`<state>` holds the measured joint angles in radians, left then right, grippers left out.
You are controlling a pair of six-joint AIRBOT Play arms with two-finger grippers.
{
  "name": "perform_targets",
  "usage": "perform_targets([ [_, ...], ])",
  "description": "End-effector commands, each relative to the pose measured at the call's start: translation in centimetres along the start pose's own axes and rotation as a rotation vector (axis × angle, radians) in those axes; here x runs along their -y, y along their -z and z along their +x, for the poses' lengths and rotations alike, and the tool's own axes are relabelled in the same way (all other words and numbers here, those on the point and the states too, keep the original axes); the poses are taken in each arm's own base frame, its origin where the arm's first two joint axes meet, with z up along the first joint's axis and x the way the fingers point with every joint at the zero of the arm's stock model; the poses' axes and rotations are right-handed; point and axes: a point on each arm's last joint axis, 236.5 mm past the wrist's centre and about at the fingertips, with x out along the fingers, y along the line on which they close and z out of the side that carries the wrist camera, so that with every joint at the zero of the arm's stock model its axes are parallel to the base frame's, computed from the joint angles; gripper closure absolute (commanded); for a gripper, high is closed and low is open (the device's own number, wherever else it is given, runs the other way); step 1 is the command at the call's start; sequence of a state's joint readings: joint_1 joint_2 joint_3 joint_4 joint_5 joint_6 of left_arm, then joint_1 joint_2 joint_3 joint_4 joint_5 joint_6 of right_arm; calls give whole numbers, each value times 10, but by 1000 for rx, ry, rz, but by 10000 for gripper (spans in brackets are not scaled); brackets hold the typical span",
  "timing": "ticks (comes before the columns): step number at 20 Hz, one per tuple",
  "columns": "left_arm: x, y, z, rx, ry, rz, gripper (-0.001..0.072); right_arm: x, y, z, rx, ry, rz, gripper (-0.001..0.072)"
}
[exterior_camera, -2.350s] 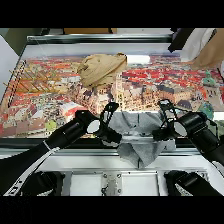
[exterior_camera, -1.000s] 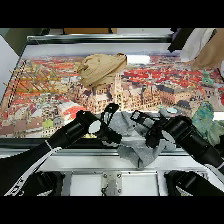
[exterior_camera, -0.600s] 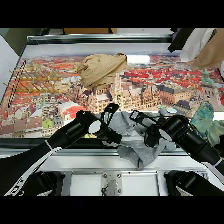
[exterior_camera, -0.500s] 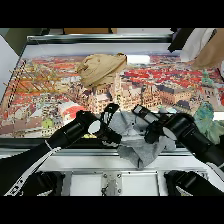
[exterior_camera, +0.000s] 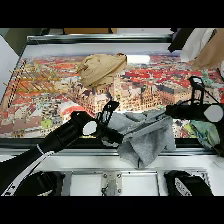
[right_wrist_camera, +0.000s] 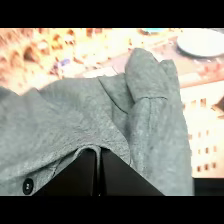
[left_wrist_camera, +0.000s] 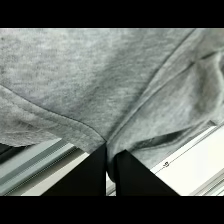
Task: Fold the clothes and pants, and hang the long-sleeved shirts on hangers.
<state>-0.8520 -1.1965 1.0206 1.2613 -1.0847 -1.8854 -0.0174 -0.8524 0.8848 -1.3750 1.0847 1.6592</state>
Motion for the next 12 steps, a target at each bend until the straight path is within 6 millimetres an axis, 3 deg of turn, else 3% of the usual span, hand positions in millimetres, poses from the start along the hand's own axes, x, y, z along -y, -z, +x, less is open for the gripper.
perform_targets([
  [1,3,1,-4,-1,8,1,691,-20,-23,-10,80,-184,48,693],
  [3,13,-15,-26,56,31,14,691,-33,-14,-19,45,-205,-76,693],
  [5,27,-52,-81,210,70,34,692,-37,-28,-47,81,-167,-162,694],
  [7,41,-98,-173,451,116,51,692,-54,-63,-104,196,-164,-219,693],
  [9,64,-127,-284,722,190,82,693,-83,-94,-179,340,-195,-260,694],
  [11,83,-129,-367,910,207,151,693,-106,-110,-247,475,-228,-284,695],
  [12,88,-125,-387,945,199,180,692,-108,-111,-270,508,-223,-271,694],
])
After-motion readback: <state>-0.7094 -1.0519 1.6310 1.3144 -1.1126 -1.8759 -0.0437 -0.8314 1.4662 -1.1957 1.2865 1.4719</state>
